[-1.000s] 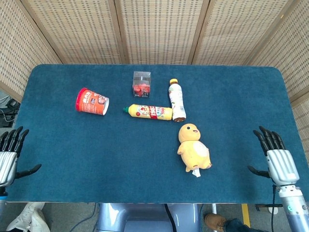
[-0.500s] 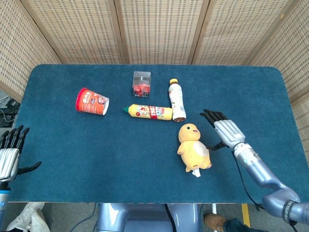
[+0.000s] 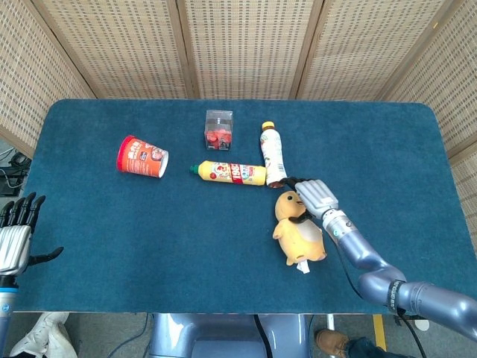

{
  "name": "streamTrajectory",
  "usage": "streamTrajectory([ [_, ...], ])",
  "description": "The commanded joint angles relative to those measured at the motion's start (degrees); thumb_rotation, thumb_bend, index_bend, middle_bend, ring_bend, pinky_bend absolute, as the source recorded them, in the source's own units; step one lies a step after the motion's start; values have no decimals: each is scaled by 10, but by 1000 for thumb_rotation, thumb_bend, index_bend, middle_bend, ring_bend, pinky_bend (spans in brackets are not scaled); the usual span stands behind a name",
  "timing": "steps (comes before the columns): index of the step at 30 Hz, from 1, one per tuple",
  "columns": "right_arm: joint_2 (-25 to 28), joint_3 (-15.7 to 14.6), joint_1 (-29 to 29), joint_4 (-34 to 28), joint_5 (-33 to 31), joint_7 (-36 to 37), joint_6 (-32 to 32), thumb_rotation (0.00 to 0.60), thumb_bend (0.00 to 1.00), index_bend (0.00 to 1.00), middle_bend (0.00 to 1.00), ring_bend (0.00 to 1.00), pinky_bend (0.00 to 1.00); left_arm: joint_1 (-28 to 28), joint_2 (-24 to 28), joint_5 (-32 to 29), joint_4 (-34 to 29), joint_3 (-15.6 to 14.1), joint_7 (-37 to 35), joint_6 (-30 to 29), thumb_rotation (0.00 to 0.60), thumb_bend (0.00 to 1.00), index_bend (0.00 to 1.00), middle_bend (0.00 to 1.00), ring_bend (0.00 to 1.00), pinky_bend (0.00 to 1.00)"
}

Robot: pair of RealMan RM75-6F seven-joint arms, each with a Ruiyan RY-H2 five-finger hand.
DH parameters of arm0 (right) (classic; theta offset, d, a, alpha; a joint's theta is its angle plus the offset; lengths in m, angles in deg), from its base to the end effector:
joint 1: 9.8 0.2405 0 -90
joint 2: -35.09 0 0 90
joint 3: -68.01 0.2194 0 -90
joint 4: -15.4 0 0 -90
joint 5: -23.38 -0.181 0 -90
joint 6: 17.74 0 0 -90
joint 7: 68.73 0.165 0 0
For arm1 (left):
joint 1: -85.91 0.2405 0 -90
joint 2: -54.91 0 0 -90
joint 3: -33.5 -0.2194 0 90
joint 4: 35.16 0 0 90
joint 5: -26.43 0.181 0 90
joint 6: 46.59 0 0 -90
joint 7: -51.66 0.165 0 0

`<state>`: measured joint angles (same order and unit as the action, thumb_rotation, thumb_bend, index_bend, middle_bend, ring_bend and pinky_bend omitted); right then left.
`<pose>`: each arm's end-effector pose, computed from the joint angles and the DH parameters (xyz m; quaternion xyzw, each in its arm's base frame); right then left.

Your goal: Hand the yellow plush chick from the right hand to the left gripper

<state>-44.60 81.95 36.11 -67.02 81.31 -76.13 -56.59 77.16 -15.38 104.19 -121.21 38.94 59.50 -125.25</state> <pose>-0.1360 -0.3665 0.0316 0.7265 -0.4670 0.3320 0.3793 -0.2876 0.2237 0.1478 -0.5985 -0.3835 -0.3260 0.6233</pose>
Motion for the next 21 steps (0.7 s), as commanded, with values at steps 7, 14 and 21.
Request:
streamTrajectory([
  [7,-26,-15,27,21,-49,-44,5,600,248,213,258,276,262,-3,-2,-6,5,1,0,6,600,0,0,0,0,0],
  [14,-10,-43,58,20,-143,-109,22,600,491,354,381,398,449,-4,-2,-10,6,1,-1,9,600,0,0,0,0,0],
  [21,17,-60,73,-17,-194,-144,-3,600,726,585,591,625,730,-5,-1,-10,5,-2,-4,11,600,0,0,0,0,0],
])
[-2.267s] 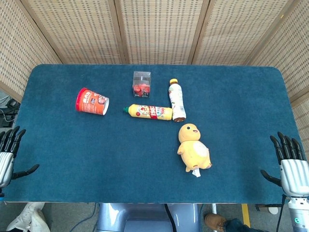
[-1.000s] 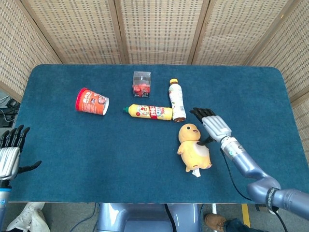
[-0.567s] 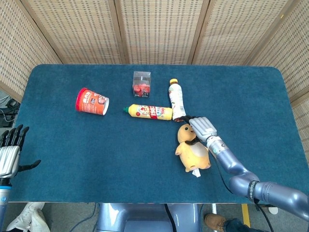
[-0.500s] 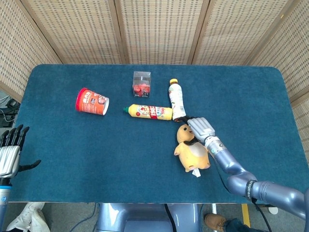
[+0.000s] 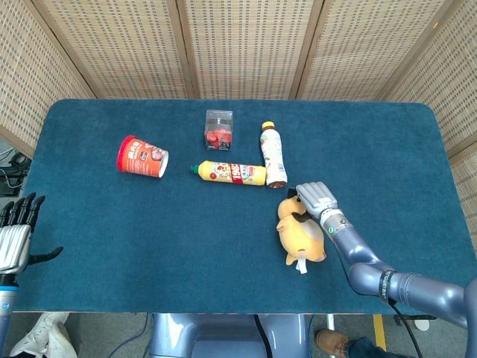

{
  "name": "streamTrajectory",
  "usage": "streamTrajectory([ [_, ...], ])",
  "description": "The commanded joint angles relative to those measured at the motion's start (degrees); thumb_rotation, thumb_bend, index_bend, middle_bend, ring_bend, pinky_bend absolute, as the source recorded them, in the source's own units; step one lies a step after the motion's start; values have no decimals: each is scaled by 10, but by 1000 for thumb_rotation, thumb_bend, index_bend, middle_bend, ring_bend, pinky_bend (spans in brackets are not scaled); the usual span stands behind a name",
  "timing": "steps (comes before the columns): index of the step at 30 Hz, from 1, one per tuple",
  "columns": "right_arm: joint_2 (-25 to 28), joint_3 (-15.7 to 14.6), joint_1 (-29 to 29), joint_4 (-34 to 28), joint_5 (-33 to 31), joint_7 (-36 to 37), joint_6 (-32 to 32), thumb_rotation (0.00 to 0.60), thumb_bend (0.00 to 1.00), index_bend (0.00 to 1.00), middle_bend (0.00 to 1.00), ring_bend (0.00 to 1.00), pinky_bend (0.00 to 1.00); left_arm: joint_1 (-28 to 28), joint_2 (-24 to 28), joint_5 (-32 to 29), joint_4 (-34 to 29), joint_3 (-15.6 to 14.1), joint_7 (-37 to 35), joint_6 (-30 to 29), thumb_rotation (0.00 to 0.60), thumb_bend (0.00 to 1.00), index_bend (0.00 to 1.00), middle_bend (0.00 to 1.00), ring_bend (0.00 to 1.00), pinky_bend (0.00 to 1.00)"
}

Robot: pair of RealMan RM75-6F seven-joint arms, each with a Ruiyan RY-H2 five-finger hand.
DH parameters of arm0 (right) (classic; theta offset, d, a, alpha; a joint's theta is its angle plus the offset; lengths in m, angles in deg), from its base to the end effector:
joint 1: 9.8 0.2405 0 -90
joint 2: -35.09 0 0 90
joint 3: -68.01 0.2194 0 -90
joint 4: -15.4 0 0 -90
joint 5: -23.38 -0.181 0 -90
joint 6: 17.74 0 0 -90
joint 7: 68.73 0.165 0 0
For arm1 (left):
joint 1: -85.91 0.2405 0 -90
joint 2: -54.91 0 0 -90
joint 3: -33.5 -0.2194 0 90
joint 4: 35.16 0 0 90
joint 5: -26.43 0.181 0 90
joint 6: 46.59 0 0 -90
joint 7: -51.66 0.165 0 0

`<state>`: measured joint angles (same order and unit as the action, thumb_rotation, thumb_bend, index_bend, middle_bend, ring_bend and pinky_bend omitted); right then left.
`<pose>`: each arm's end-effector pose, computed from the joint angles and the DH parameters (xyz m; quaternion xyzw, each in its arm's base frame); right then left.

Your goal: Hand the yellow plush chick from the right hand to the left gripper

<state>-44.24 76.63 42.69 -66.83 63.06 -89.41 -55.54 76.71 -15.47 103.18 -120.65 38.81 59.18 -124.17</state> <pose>-0.1487 -0.3719 0.0232 0.7386 -0.4709 0.2473 0.4141 -0.2914 0.2254 0.1462 -0.5982 -0.3907 -0.3191 0.6226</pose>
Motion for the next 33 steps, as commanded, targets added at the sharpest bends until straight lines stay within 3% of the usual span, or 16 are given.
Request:
streamTrajectory([
  [1,19,-6,6,-28,-11,-11,-21,600,730,592,596,630,732,0,1,1,-1,-1,-1,0,600,0,0,0,0,0],
  [9,61,34,-20,-106,73,40,-97,600,750,614,623,654,733,-2,7,7,-6,-4,-20,7,600,0,0,0,0,0],
  [14,71,59,-30,-139,151,74,-141,600,751,614,623,656,733,-16,23,22,-14,-9,-79,37,600,0,0,0,0,0],
  [22,22,98,8,-126,284,104,-181,600,742,614,624,658,732,-94,94,112,-26,-22,-344,155,600,0,0,0,0,0],
  [27,-34,104,47,-79,352,97,-197,600,718,614,624,658,732,-142,113,153,-14,-21,-452,186,600,0,0,0,0,0],
  [33,-93,116,91,-20,392,99,-202,600,690,615,622,658,731,-202,121,189,-2,-17,-576,223,600,0,0,0,0,0],
])
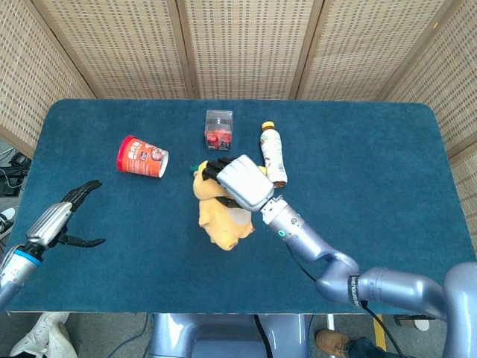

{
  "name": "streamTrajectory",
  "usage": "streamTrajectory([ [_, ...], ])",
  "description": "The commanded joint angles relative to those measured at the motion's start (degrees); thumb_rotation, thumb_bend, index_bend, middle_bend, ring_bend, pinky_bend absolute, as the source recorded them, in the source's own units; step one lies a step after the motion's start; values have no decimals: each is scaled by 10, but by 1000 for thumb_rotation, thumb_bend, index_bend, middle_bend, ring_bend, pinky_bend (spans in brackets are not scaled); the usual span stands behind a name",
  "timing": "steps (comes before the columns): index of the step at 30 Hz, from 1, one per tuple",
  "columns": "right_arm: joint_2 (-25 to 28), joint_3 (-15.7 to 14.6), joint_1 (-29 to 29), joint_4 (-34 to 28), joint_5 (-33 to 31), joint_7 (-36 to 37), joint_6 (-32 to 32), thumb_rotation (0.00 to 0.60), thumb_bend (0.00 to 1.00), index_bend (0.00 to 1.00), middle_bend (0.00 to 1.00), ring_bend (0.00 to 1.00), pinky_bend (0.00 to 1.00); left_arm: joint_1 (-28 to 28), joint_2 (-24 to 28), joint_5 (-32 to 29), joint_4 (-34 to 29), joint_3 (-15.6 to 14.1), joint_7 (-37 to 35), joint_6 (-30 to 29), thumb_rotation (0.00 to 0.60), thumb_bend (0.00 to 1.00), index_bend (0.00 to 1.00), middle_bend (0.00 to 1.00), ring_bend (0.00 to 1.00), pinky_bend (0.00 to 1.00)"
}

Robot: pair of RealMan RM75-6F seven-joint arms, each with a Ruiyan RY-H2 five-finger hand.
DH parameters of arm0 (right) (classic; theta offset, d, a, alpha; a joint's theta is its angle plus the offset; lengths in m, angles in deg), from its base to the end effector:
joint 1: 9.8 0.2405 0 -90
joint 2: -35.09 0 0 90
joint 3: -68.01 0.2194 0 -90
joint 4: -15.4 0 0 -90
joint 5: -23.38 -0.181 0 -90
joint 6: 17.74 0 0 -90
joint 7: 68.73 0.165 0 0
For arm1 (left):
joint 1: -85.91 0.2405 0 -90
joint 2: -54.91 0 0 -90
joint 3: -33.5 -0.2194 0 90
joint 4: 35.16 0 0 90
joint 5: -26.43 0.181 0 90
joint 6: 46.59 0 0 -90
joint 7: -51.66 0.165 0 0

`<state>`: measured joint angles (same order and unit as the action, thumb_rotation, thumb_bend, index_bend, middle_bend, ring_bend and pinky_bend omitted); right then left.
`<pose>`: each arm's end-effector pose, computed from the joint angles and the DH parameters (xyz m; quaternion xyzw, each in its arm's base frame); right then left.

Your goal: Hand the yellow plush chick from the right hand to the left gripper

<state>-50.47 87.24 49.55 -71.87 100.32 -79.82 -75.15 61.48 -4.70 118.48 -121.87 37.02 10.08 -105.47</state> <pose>0.0437 -0.3502 0.0530 0.7506 -0.2062 0.5487 0.3051 -0.2337 0.2788 0.1350 -0.6191 -0.5632 -0.4308 0.3376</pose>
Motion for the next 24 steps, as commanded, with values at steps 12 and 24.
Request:
streamTrajectory([
  [12,-98,16,57,129,53,40,-32,600,678,616,620,658,730,-193,-74,132,107,-52,-462,79,426,0,0,0,0,0],
  [24,-102,18,61,150,55,62,-42,600,674,617,620,658,730,-263,-217,126,217,-73,-671,56,381,0,0,0,0,0],
])
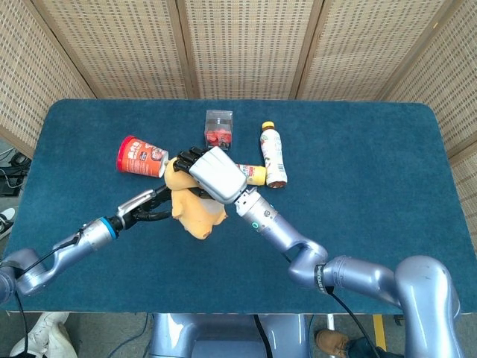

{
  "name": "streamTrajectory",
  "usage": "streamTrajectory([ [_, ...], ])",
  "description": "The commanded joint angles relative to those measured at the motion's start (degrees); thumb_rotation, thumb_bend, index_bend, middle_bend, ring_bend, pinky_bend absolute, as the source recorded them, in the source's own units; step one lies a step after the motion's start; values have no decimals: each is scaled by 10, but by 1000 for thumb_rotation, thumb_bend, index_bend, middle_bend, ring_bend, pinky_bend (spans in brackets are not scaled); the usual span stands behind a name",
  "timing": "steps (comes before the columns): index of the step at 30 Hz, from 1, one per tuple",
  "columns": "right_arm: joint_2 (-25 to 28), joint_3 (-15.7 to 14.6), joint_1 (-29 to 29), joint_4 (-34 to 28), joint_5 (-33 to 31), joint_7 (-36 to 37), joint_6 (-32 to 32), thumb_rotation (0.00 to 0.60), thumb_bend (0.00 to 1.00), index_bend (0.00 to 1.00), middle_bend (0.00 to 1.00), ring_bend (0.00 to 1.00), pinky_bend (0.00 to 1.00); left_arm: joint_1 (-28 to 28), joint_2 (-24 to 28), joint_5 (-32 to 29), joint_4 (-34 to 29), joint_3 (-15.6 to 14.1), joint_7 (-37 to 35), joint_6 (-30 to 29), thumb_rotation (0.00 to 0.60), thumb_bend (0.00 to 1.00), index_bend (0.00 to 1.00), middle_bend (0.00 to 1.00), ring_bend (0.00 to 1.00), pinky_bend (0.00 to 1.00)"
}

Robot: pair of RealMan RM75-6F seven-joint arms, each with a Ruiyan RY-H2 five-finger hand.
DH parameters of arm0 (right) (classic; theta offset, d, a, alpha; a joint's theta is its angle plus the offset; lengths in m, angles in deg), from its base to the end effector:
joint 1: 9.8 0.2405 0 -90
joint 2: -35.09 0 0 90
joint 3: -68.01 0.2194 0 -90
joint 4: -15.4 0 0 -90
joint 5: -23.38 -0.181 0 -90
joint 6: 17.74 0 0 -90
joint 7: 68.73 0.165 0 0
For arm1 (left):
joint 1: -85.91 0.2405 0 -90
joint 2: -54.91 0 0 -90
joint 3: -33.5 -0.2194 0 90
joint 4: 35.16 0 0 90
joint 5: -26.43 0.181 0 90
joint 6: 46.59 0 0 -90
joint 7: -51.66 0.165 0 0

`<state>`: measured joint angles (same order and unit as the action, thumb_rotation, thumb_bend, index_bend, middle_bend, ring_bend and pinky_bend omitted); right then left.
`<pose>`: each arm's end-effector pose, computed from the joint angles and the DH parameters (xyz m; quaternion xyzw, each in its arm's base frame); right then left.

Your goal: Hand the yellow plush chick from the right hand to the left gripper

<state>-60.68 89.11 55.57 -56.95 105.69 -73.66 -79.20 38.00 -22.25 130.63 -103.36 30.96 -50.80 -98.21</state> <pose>0.0769 -0.3626 0.0357 0.7234 -0.1687 0.6021 0.2927 -0.1508 0.3356 0.0329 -0.4913 -0.7647 -0.4169 0.0020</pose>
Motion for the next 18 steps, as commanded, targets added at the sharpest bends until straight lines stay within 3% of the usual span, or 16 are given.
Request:
streamTrajectory([
  [1,0,-1,1,2,2,0,-1,600,674,617,620,658,730,-35,-46,12,39,-19,-78,-25,381,0,0,0,0,0],
  [7,2,-5,0,3,1,4,-2,600,673,618,620,658,730,-65,-54,31,68,-40,-132,-69,379,0,0,0,0,0],
  [14,1,-6,0,5,-2,3,-3,600,672,618,620,658,730,-79,-54,32,76,-62,-123,-86,396,0,0,0,0,1],
  [18,0,-6,-1,5,-3,7,-5,600,672,618,620,658,730,-82,-59,23,74,-66,-118,-87,528,0,0,0,1,81],
])
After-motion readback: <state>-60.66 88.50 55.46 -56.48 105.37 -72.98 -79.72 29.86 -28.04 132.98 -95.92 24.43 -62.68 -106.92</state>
